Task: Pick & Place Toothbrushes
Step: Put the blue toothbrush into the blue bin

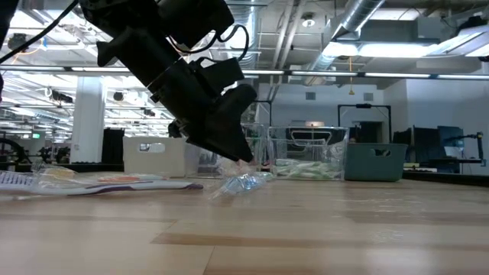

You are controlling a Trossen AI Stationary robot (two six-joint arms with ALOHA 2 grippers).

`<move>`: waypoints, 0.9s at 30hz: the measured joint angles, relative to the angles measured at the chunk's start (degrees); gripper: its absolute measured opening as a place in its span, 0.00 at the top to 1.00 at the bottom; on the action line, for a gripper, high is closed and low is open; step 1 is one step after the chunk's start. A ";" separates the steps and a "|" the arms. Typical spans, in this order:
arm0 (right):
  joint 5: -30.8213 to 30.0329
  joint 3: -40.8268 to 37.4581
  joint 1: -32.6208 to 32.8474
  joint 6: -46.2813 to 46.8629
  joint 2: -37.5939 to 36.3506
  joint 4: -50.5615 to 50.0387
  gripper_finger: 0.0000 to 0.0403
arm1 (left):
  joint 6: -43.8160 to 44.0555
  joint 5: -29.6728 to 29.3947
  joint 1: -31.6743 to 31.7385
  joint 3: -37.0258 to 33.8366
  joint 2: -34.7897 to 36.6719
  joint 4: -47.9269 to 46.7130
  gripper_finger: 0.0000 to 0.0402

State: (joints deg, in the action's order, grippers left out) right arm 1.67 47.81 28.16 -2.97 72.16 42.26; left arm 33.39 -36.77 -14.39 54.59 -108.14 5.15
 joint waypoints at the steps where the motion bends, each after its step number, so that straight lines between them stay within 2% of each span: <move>1: 0.00 0.00 0.00 -0.01 0.00 0.00 0.32 | -0.04 0.08 0.00 0.00 0.00 0.00 0.64; 13: 0.00 0.00 0.00 -0.01 0.02 0.00 0.32 | -0.11 3.83 -0.48 -0.02 0.15 0.35 0.64; 27: 0.02 0.00 1.83 -0.03 0.04 0.12 0.32 | -3.31 3.93 -5.87 -0.04 0.18 4.84 0.64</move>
State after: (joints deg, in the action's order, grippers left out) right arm 1.69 47.81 29.99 -3.00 72.20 42.38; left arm 30.08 -32.85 -20.26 54.54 -107.95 9.98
